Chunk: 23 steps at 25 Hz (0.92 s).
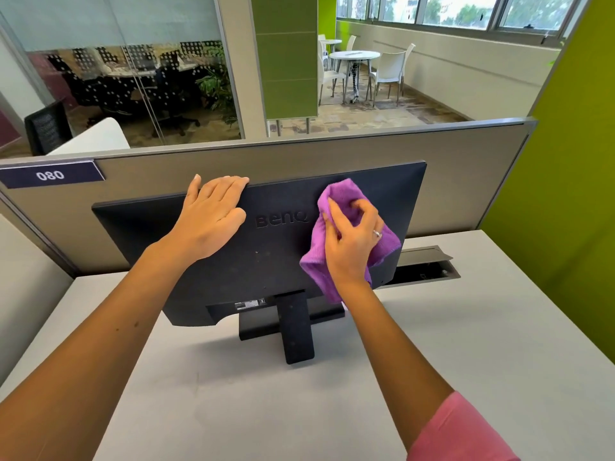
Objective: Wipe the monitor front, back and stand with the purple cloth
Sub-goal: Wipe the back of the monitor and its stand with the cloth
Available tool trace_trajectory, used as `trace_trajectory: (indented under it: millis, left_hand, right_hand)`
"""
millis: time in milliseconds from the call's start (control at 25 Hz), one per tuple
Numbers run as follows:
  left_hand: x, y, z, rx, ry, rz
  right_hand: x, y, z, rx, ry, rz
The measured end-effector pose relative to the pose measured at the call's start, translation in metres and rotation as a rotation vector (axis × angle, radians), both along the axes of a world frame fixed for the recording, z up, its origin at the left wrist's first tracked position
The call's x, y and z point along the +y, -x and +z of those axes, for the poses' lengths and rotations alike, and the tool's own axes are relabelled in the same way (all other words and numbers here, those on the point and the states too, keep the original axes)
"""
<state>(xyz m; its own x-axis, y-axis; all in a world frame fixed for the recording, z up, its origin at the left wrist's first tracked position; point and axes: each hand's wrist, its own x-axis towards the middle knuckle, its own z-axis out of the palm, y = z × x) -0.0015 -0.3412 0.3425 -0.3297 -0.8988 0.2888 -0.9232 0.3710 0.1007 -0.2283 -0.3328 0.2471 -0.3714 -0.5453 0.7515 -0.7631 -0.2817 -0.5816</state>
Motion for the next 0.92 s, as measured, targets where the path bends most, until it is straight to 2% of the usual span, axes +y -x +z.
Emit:
trace_trajectory:
  millis: [80,160,360,400,440,560,680,800,880,920]
  left_hand:
    - [-0.001,-0.001,-0.001,0.007,-0.010,-0.001]
    - [-0.002,-0.001,-0.001,0.018,-0.016,0.004]
    - [-0.003,0.000,0.002,0.016,-0.029,0.020]
    - [-0.003,0.001,0.002,0.014,-0.028,0.020]
    - [-0.003,0.002,0.002,0.014,-0.026,0.020]
    - [-0.003,0.003,0.001,0.026,-0.023,0.029]
    - [-0.002,0.003,0.001,0.027,-0.023,0.032]
    - [-0.001,0.002,0.002,0.016,-0.032,0.041]
    - [-0.001,0.002,0.001,0.008,-0.030,0.044]
    - [-0.002,0.002,0.000,0.005,-0.026,0.043]
  right_hand:
    - [-0.005,-0.017,0.019,0.045,0.020,0.019]
    - [-0.007,-0.042,0.021,0.191,0.041,0.062]
    - [0.005,-0.054,-0.007,0.455,0.108,0.208]
    - [0.010,-0.047,-0.014,0.454,0.079,0.271]
    - [0.015,-0.040,-0.023,0.387,0.004,0.350]
    - [0.030,-0.022,-0.056,-0.051,-0.306,0.541]
    - [0.032,-0.007,-0.093,-0.368,-0.542,0.380]
    - [0.035,0.012,-0.107,-0.699,-0.507,0.236]
    - [0.033,0.020,-0.103,-0.735,-0.393,0.146]
    - [0.032,0.022,-0.096,-0.651,-0.338,0.101]
